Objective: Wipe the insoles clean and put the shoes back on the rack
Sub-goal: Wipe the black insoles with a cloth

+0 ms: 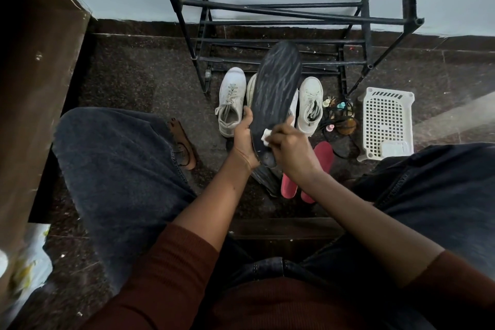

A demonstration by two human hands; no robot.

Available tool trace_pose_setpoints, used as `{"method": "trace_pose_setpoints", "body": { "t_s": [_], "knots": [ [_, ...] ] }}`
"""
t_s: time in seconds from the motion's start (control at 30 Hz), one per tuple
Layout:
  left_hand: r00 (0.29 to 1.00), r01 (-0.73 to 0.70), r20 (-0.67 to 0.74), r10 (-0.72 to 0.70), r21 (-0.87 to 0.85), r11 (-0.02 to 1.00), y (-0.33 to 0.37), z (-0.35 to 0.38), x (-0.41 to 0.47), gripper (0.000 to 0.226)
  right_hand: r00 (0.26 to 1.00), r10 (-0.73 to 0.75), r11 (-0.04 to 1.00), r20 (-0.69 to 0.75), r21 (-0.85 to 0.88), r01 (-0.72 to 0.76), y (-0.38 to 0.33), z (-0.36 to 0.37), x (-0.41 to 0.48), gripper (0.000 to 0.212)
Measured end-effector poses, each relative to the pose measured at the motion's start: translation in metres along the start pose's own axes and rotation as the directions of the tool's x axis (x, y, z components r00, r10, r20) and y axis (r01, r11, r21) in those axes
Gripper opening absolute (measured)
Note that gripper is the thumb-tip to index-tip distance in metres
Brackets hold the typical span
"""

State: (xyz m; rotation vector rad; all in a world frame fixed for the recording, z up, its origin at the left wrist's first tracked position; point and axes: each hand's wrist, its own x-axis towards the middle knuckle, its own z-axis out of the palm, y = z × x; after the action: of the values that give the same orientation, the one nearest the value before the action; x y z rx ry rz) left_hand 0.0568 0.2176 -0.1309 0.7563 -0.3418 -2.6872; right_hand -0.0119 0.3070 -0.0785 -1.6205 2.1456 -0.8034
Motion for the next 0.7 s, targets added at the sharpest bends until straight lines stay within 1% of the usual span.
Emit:
{"method": "trace_pose_setpoints", "body": {
  "t_s": [0.07, 0.17, 0.23, 0.33, 0.43, 0.47, 0.57, 0.6, 0.7],
  "knots": [
    [1.0, -0.024, 0.01, 0.025, -0.062, 0.998, 0.005, -0.001, -0.002, 0.086, 0.999, -0.029, 0.998, 0.021, 0.052, 0.028, -0.005, 0.004, -0.016, 0.014],
    [0.999, -0.03, 0.023, 0.033, -0.124, 0.992, 0.007, 0.0, -0.003, 0.088, 0.999, -0.034, 0.998, 0.037, 0.053, 0.032, -0.002, 0.005, -0.025, 0.015],
    [1.0, -0.024, 0.014, 0.026, -0.109, 0.994, 0.006, 0.004, -0.002, 0.087, 1.0, 0.007, 0.999, 0.006, 0.037, -0.007, 0.004, 0.003, -0.018, 0.014],
    [0.999, 0.008, 0.038, -0.006, -0.053, 0.999, 0.005, 0.008, -0.003, 0.092, 0.995, 0.081, 0.997, -0.064, 0.012, -0.08, 0.009, -0.002, -0.001, 0.011],
    [0.999, 0.009, 0.053, -0.006, -0.061, 0.998, 0.006, 0.006, -0.007, 0.091, 0.986, 0.102, 0.995, -0.134, 0.001, -0.103, 0.004, 0.001, 0.007, 0.012],
    [0.999, 0.014, 0.048, -0.011, -0.058, 0.998, 0.006, 0.005, -0.007, 0.091, 0.98, 0.129, 0.991, -0.151, -0.003, -0.131, 0.002, 0.003, 0.008, 0.013],
    [1.0, 0.031, -0.004, -0.031, 0.004, 0.999, 0.003, 0.004, -0.006, 0.09, 0.97, 0.212, 0.974, -0.123, -0.057, -0.22, -0.002, 0.012, 0.004, 0.017],
    [0.999, 0.031, -0.026, -0.03, 0.011, 0.999, 0.003, 0.003, -0.006, 0.089, 0.972, 0.209, 0.974, -0.103, -0.071, -0.217, -0.004, 0.015, 0.0, 0.017],
    [0.998, -0.003, -0.07, -0.002, -0.07, 0.998, 0.003, 0.002, -0.006, 0.082, 0.986, 0.162, 0.986, -0.043, -0.036, -0.164, -0.012, 0.019, -0.015, 0.016]
  ]
}}
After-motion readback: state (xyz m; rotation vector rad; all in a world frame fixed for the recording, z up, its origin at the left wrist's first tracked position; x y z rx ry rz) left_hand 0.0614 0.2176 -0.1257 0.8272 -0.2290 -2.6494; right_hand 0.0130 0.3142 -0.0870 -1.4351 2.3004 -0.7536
